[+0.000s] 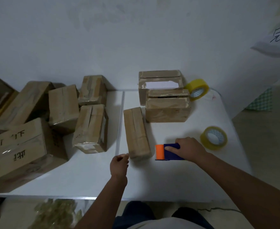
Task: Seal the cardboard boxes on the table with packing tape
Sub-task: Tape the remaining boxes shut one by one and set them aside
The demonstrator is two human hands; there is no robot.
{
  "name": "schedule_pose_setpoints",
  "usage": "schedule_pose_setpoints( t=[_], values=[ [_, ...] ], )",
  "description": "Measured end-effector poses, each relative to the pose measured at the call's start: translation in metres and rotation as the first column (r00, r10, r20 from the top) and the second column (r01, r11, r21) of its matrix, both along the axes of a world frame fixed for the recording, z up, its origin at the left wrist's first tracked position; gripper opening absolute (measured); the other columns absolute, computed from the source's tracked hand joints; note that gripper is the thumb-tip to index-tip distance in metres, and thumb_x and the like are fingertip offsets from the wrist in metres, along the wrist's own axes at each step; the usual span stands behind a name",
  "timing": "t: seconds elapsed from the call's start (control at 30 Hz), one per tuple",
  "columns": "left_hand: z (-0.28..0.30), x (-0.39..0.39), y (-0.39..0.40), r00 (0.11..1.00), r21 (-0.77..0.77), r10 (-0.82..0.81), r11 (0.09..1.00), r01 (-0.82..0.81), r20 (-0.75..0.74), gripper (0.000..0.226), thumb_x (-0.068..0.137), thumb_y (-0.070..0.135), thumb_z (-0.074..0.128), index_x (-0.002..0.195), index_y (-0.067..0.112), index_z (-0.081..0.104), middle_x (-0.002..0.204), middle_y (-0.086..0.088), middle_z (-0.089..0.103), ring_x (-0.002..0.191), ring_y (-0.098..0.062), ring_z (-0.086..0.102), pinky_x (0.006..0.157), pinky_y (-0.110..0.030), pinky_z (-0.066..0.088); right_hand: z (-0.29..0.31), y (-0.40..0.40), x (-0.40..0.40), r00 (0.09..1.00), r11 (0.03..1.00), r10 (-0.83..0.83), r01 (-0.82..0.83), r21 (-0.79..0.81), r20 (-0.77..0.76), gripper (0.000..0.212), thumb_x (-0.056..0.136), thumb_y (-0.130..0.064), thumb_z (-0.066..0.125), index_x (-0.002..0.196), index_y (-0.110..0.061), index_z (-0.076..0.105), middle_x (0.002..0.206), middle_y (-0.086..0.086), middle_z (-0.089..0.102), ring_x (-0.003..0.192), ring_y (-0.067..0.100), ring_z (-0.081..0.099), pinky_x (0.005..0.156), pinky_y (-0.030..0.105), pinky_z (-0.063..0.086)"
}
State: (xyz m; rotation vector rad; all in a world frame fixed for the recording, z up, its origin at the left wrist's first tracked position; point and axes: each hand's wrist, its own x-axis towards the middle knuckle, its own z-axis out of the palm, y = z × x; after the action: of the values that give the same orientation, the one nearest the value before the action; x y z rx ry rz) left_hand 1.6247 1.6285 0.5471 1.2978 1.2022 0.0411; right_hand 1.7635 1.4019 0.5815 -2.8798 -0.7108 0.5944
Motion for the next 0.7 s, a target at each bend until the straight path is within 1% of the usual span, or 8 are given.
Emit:
schedule_pose_setpoints(
  t=[0.1,0.17,0.27,0.33,0.43,0.57,0.63,0.7],
  values=[
    [-0.006,0.000,-0.002,0.999,-0.001,0.052,0.999,-0.052,-0.008,0.009,0.094,0.016,0.065,0.087,0.014,0.061,0.092,-0.005,0.064,0.094,-0.024,0.062,0.094,-0.039,0.051,0.003,0.006,0.002,0.999,0.999,0.028,-0.026,-0.041,0.029,0.062,0.087,-0.072,0.041,0.091,-0.014,0.063,0.087,0.004,0.067,0.072,0.017,0.053,0.069,0.027,0.035],
    [-0.011,0.000,-0.002,0.997,-0.005,0.079,0.997,-0.079,-0.007,0.008,0.094,0.016,0.065,0.087,0.014,0.061,0.093,-0.006,0.064,0.093,-0.024,0.061,0.092,-0.038,0.050,0.004,0.010,0.004,0.998,0.997,0.043,-0.040,-0.071,0.036,0.059,0.088,-0.072,0.040,0.089,-0.016,0.060,0.086,0.003,0.064,0.071,0.016,0.049,0.071,0.027,0.033],
    [-0.018,-0.001,-0.003,0.996,-0.004,0.086,0.996,-0.086,-0.016,0.007,0.095,0.017,0.065,0.094,0.012,0.061,0.094,-0.006,0.064,0.093,-0.024,0.061,0.090,-0.037,0.049,0.005,0.015,0.007,0.998,0.992,0.062,-0.059,-0.110,0.023,0.055,0.088,-0.073,0.038,0.084,-0.019,0.051,0.078,-0.001,0.054,0.071,0.017,0.047,0.075,0.029,0.034],
    [-0.022,-0.001,-0.004,0.995,-0.004,0.091,0.996,-0.091,-0.027,0.011,0.095,0.018,0.065,0.100,0.009,0.062,0.097,-0.008,0.064,0.093,-0.023,0.061,0.091,-0.037,0.050,0.004,0.019,0.010,0.997,0.989,0.073,-0.071,-0.128,0.009,0.055,0.088,-0.073,0.037,0.083,-0.020,0.049,0.078,-0.002,0.052,0.072,0.017,0.048,0.079,0.031,0.036],
    [-0.028,-0.003,-0.002,0.993,-0.014,0.110,0.994,-0.110,-0.038,0.016,0.094,0.019,0.065,0.104,0.006,0.064,0.100,-0.011,0.066,0.091,-0.022,0.061,0.090,-0.036,0.050,0.002,0.025,0.014,0.995,0.984,0.099,-0.096,-0.147,0.009,0.057,0.088,-0.074,0.036,0.083,-0.019,0.049,0.077,-0.002,0.052,0.072,0.017,0.048,0.080,0.030,0.036],
    [-0.031,-0.005,-0.007,1.000,-0.017,0.017,1.000,-0.017,-0.017,0.031,0.088,0.030,0.074,0.105,0.007,0.061,0.099,-0.010,0.064,0.088,-0.019,0.057,0.078,-0.029,0.046,-0.001,0.031,0.016,0.992,0.976,0.122,-0.122,-0.178,-0.014,0.058,0.089,-0.073,0.035,0.084,-0.018,0.051,0.082,0.001,0.057,0.075,0.018,0.051,0.087,0.031,0.040],
    [-0.030,-0.004,-0.009,0.999,-0.020,-0.029,0.999,0.029,-0.023,0.035,0.085,0.031,0.077,0.105,0.010,0.056,0.097,-0.004,0.060,0.092,-0.018,0.055,0.079,-0.029,0.041,-0.002,0.033,0.015,0.992,0.974,0.121,-0.124,-0.191,-0.027,0.061,0.090,-0.072,0.035,0.092,-0.016,0.058,0.090,0.004,0.064,0.083,0.020,0.058,0.088,0.031,0.040],
    [-0.027,-0.003,-0.003,0.998,0.010,-0.052,0.999,0.053,-0.038,0.034,0.085,0.028,0.077,0.106,0.012,0.054,0.096,0.000,0.058,0.094,-0.018,0.054,0.082,-0.031,0.040,-0.005,0.036,0.011,0.993,0.974,0.112,-0.118,-0.192,-0.044,0.064,0.090,-0.071,0.035,0.100,-0.014,0.062,0.096,0.004,0.067,0.087,0.020,0.061,0.085,0.030,0.041]
  ],
)
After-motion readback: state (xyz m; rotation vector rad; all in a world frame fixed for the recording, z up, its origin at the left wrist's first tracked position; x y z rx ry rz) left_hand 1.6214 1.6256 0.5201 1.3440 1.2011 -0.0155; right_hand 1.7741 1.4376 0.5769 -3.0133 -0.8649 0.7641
